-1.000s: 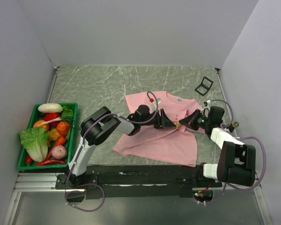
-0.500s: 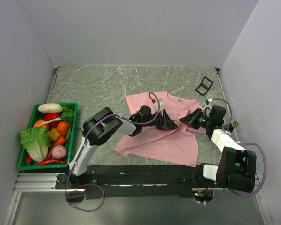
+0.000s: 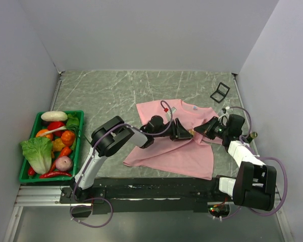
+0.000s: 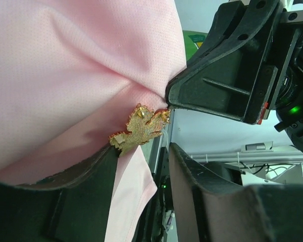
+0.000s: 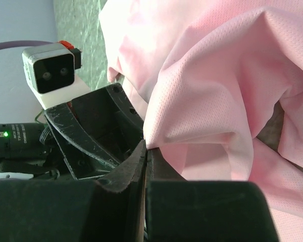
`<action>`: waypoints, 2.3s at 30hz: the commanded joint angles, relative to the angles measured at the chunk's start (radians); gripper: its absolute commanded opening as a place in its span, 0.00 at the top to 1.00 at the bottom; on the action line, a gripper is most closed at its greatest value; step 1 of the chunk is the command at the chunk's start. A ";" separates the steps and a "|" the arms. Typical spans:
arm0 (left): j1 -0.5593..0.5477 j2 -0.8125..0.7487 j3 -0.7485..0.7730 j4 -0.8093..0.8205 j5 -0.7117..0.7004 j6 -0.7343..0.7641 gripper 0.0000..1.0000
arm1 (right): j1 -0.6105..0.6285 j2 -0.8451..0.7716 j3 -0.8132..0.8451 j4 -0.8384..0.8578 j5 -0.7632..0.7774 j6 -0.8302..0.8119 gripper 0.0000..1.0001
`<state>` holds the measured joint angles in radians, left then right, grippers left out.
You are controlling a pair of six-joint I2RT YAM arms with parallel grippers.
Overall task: Pin the brooch onto the clothing
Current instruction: Pass from the right arm to the left
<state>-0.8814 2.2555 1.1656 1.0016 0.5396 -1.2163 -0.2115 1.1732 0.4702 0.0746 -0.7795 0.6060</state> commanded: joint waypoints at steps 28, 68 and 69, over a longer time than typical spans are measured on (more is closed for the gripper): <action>-0.016 -0.079 -0.066 0.115 -0.105 -0.006 0.71 | -0.005 -0.027 -0.030 -0.025 0.052 -0.041 1.00; 0.044 -0.016 0.114 -0.127 0.109 0.175 0.99 | -0.012 -0.227 0.036 -0.237 0.290 -0.100 0.25; 0.047 -0.014 0.114 -0.129 0.115 0.181 0.99 | -0.015 -0.224 0.041 -0.246 0.299 -0.094 0.26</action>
<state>-0.8429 2.2379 1.2411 0.8845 0.6037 -1.0840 -0.2134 0.9756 0.4656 -0.1532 -0.5472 0.4988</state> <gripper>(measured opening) 0.031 0.748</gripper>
